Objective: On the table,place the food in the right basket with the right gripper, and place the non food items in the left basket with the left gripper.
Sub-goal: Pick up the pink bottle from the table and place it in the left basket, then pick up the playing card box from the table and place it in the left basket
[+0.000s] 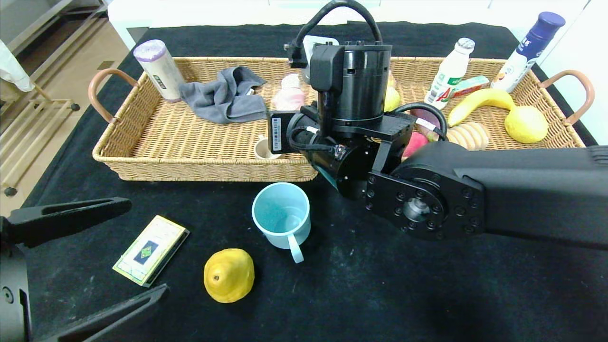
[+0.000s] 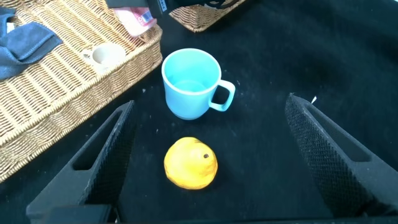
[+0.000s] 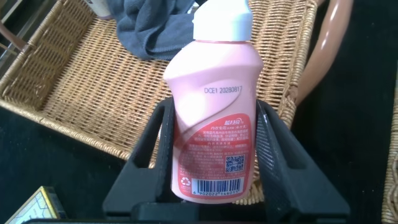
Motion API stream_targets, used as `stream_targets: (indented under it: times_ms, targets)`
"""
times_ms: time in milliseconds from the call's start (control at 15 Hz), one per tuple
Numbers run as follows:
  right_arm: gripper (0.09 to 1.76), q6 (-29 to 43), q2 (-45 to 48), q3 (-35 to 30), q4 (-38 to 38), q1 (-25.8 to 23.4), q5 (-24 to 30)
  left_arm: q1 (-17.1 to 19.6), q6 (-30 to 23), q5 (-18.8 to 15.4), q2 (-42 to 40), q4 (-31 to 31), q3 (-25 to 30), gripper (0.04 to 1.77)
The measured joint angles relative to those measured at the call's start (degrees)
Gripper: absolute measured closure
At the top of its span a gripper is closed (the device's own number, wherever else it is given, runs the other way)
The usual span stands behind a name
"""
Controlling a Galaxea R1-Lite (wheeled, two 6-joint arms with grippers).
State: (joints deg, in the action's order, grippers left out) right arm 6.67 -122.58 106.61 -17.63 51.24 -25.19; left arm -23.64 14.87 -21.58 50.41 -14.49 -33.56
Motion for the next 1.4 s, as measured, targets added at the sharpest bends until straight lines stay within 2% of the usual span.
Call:
stream_targets:
  times_ms: [200,400,867,1067,1267,1400]
  targets:
    - [0.67,-0.09,-0.05,0.01,-0.04,-0.09,0.02,0.00,0.01,0.00,0.04,0.02,0.13,0.09]
    - [0.50,-0.34,0.11,0.01,-0.04,-0.09,-0.02,0.00,0.06,0.00,0.20,0.02,0.22,0.09]
    - [0.29,-0.78,3.21,-2.56,0.71,0.74,-0.96,0.00,0.00,0.00,0.39,0.00,0.40,0.09]
    - [0.24,-0.83,6.14,-7.27,0.68,1.02,-1.24,0.00,-0.02,0.00,0.52,0.28,0.33,0.09]
    - [0.21,-0.87,11.33,-14.99,0.49,1.16,-0.50,0.00,-0.33,0.17,0.69,0.48,-0.09,0.09]
    - [0.19,-0.85,15.88,-21.52,0.35,1.13,1.87,0.10,-0.51,2.23,1.35,0.46,-0.65,0.09]
